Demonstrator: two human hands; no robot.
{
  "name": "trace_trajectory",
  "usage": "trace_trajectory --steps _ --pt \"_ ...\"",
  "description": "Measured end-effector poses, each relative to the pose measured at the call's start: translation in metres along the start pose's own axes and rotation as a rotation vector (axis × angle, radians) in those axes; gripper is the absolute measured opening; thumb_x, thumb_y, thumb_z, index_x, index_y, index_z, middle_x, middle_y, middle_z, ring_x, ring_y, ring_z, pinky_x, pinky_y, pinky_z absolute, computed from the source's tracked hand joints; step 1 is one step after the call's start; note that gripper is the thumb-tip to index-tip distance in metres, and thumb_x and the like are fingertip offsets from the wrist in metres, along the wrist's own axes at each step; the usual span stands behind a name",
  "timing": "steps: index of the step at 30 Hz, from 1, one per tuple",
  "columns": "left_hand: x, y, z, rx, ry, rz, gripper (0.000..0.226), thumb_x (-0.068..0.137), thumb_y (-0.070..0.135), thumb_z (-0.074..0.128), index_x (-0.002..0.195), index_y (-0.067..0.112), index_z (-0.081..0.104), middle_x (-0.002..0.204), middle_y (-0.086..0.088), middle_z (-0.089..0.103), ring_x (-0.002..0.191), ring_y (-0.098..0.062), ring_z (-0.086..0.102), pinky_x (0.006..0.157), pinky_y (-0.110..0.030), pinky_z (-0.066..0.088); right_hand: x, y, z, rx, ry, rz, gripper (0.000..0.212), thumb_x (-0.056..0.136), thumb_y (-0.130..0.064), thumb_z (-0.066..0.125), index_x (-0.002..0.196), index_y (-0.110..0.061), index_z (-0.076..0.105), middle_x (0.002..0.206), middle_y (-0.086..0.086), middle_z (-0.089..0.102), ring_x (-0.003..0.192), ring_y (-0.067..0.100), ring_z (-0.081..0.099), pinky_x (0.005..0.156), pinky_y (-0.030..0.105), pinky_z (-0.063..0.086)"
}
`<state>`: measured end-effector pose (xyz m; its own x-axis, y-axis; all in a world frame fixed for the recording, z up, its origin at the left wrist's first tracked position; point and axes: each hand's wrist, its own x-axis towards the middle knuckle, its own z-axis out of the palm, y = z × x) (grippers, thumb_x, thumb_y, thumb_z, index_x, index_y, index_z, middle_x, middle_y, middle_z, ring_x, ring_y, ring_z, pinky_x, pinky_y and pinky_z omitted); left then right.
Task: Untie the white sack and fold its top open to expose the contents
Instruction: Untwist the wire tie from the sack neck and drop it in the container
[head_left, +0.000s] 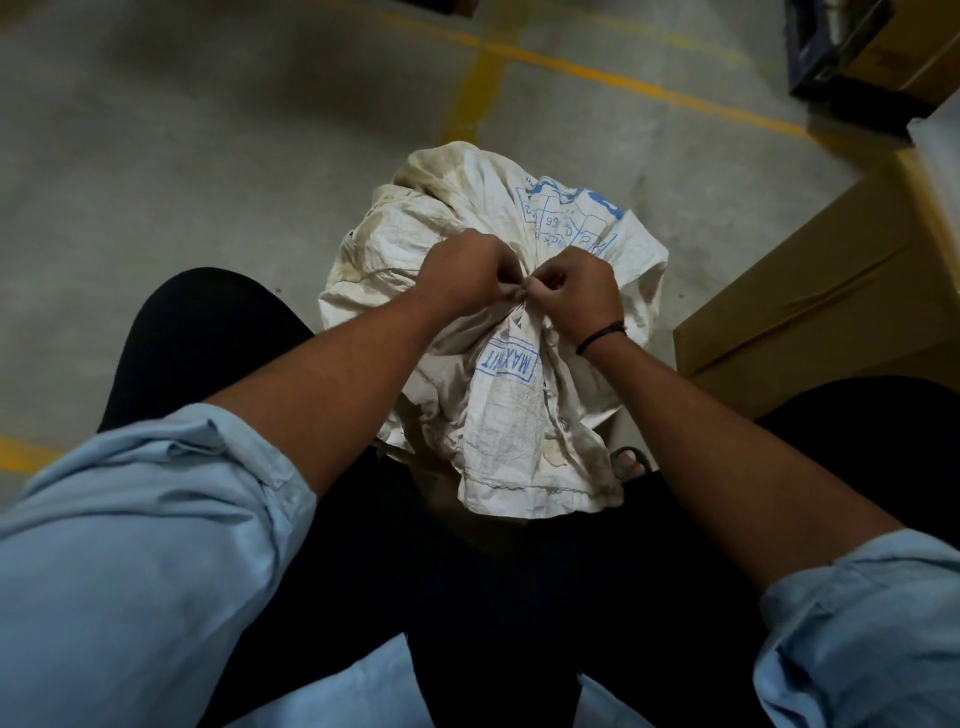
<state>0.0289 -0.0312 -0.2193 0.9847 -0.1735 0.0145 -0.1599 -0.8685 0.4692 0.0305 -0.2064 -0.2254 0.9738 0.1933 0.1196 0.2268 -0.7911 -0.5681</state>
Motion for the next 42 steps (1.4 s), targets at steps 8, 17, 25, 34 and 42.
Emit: trace_trajectory --steps 8,17,25,34,42 --pt "0.0 0.006 0.001 -0.028 0.123 0.08 0.02 0.083 0.042 0.064 0.092 0.028 0.074 0.088 0.01 0.073 0.085 -0.014 0.067 0.07 -0.033 0.053 0.003 0.0 -0.007 0.184 0.082 0.043 0.008 0.083 -0.023 0.073 0.082 -0.017 0.078 0.081 -0.003 0.068 0.075 0.008 0.059 0.066 0.01 0.04" --pt "0.006 0.013 0.007 -0.272 0.214 -0.008 0.017 0.087 0.038 0.063 0.092 0.025 0.072 0.083 0.009 0.072 0.079 -0.012 0.066 0.074 -0.04 0.056 0.011 0.001 -0.014 0.375 0.04 0.117 0.022 0.084 -0.01 0.072 0.105 -0.013 0.077 0.096 -0.002 0.075 0.082 0.008 0.068 0.077 0.016 0.053" --pt "0.017 0.035 -0.007 -0.468 0.282 -0.008 0.013 0.091 0.032 0.066 0.091 0.02 0.072 0.082 0.008 0.073 0.079 -0.009 0.068 0.078 -0.037 0.056 0.012 -0.002 -0.02 0.53 0.012 0.168 0.013 0.082 -0.014 0.071 0.092 -0.017 0.08 0.083 0.003 0.077 0.068 0.007 0.065 0.069 0.029 0.053" --pt "0.031 0.058 -0.042 -0.693 0.317 -0.006 0.016 0.096 0.03 0.065 0.091 0.016 0.07 0.079 0.005 0.071 0.073 -0.012 0.073 0.065 -0.037 0.06 0.014 -0.021 -0.047 0.719 0.01 0.156 0.008 0.094 -0.015 0.065 0.089 -0.02 0.069 0.085 0.0 0.073 0.075 0.01 0.064 0.061 0.024 0.051" --pt "0.031 0.07 -0.064 -1.012 0.406 -0.141 0.016 0.103 0.02 0.059 0.102 0.006 0.066 0.087 -0.004 0.068 0.065 -0.008 0.071 0.054 -0.023 0.052 0.011 -0.036 -0.079 0.788 0.005 0.092 0.01 0.093 -0.017 0.067 0.085 -0.018 0.074 0.066 0.002 0.067 0.063 0.01 0.061 0.061 0.025 0.047"
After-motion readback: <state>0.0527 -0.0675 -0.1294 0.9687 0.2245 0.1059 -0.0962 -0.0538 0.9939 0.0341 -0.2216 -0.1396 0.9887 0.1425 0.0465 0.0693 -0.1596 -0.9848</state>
